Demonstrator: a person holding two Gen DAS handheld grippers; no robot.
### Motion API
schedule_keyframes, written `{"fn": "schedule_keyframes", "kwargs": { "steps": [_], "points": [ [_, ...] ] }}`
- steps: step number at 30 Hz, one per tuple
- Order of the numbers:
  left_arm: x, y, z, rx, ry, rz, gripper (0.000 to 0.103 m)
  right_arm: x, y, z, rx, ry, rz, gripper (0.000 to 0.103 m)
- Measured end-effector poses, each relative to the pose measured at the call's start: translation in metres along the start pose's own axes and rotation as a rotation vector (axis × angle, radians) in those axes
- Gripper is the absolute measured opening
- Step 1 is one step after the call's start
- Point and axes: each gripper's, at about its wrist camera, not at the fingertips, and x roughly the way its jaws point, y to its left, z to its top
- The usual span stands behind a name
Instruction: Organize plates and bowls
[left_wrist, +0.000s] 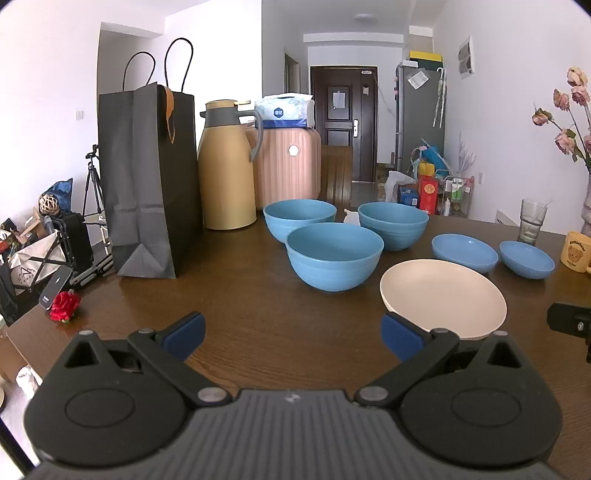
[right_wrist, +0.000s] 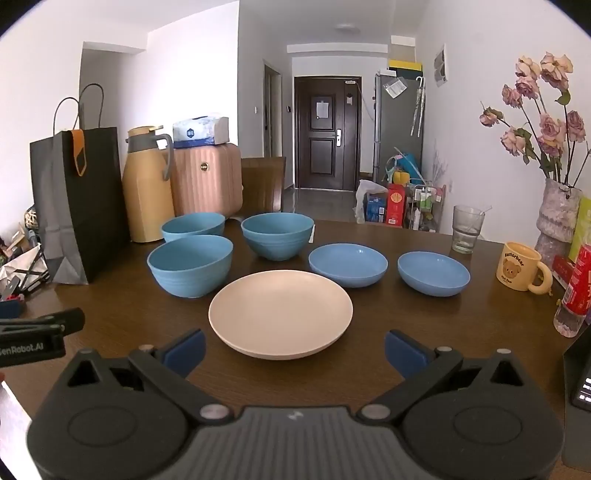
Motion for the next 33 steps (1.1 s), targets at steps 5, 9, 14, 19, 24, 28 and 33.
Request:
{"fn": "schedule_keyframes", "kwargs": {
  "steps": [5,9,14,19,24,28,33],
  "points": [
    [-0.0016,0.0004,-0.0001,-0.001,-0.005,-0.003,0.103,-0.0013,0.0012,-0.0012,-0.003,-0.004,-0.001,0.103],
    [-0.0031,-0.0004,-0.0010,0.001,-0.005,-0.005,0.103,-0.0015,0.0010,-0.0014,-0.004,-0.004,-0.002,0.103],
    [-0.0064,0.0006,-0.0013,0.003,-0.010,-0.010,0.103,-0.0014,0.0010,-0.0015,-0.004,-0.004,-0.001,0.103],
    [-0.0067,0.0010,-0.0016,0.004,-0.011,-0.012,0.103,-0.0015,0.0008,-0.0014,-0.003,-0.004,-0.001,0.103],
    [-0.0067,0.0005,-0.0017,0.004,-0.011,-0.012,0.103,-0.0015,0.0007,-0.0017,-0.004,-0.005,-0.001,0.103],
    [-0.0067,0.0004,-0.0018,0.004,-0.010,-0.011,0.103,-0.0015,0.0007,-0.0019,-0.004,-0.006,0.000,0.103],
    [-0.0067,0.0004,-0.0021,0.004,-0.010,-0.012,0.103,-0.0020,-0.0005,-0.0020,-0.004,-0.005,-0.001,0.103]
  ]
}}
